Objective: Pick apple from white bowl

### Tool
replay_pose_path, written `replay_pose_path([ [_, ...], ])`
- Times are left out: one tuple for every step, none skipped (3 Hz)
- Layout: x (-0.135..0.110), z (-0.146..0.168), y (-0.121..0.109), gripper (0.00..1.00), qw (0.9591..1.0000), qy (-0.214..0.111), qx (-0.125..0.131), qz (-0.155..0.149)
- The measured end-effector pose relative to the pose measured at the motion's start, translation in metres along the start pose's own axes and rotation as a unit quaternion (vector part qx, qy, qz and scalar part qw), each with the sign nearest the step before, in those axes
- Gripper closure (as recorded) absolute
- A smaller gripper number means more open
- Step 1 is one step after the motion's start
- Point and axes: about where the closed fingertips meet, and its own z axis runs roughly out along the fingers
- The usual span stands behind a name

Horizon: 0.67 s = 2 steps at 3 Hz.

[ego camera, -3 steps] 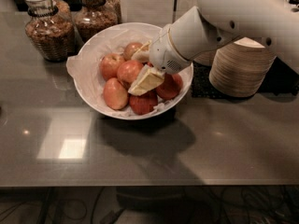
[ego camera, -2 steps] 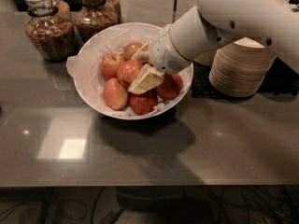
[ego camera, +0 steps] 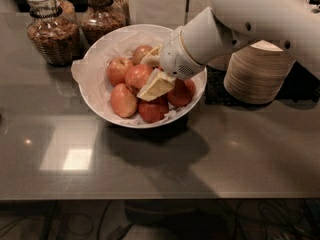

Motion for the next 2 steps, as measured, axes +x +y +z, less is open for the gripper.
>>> replay_pose_path([
  [0.0,-0.004,0.006,1.0,0.9999,-0.01,-0.002,0.0],
  [-0.023,-0.036,0.008,1.0,0.9986,-0.043,0.012,-0.027],
])
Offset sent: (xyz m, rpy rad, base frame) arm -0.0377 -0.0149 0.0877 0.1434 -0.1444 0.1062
